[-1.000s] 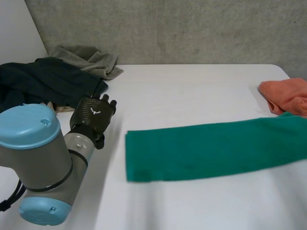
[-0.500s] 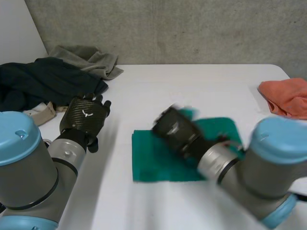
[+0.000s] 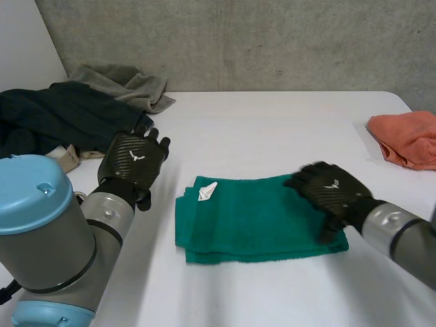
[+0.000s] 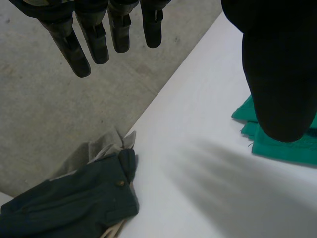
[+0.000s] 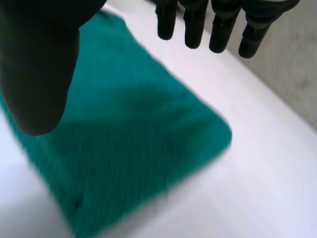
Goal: Fold the laundry.
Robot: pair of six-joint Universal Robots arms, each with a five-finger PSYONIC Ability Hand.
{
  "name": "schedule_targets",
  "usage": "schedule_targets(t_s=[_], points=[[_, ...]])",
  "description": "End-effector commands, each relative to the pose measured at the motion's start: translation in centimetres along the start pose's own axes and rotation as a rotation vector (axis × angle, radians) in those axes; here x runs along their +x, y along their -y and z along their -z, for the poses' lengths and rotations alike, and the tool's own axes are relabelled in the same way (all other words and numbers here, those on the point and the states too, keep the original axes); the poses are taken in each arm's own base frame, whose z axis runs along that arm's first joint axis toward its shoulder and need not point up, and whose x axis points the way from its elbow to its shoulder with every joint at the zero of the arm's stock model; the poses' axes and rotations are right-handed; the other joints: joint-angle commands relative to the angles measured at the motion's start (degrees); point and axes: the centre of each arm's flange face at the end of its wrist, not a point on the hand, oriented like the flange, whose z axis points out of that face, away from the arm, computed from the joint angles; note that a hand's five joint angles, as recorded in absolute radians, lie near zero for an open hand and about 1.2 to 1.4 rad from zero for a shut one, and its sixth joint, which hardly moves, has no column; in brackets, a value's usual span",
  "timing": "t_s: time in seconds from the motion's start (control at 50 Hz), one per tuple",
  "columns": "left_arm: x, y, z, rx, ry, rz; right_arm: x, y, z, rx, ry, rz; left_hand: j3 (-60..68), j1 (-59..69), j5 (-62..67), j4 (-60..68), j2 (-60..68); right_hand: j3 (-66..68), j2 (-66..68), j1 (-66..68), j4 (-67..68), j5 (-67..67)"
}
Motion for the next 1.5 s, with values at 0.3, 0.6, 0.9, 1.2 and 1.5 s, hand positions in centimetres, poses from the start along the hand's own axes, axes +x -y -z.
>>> schedule_targets(t_s=[0.3, 0.6, 0.9, 1.2, 1.5], points=[[0.4, 0.1, 0.6, 0.001, -0.016, -0.004, 0.1, 0.1, -1.3, 0.011, -0.115, 0.19, -2.1, -1.2, -2.9, -1.7, -1.7, 67.6, 67.9, 66.7, 67.6, 67.4], [-0.6, -0.1, 1.9, -0.009, 0.001, 0.001, -5.1, 2.2, -0.4, 0.063, -0.029, 0.073, -2.1, -1.2, -2.9, -1.7, -1.7, 16.8, 17.1, 15.9, 16.7, 16.5], [0.2, 0.5, 2.0, 0.027, -0.049, 0.091, 0.7, -4.6, 1.7, -0.056, -0.061, -0.131, -2.1, -1.2, -2.9, -1.7, -1.7, 19.5, 19.9, 18.6, 19.5, 19.3], [0.1, 0.4, 2.1, 0.025, -0.048, 0.094, 1.7, -5.5, 0.6, -0.055, -0.101, -0.122, -2.1, -1.2, -2.9, -1.7, -1.7, 67.6, 67.9, 66.7, 67.6, 67.4], [-0.9, 0.7, 2.5, 0.033, -0.017, 0.099, -3.2, 5.3, 0.3, 0.221, -0.069, 0.167, -2.1, -1.2, -2.9, -1.7, -1.7, 67.6, 67.9, 66.7, 67.6, 67.4]])
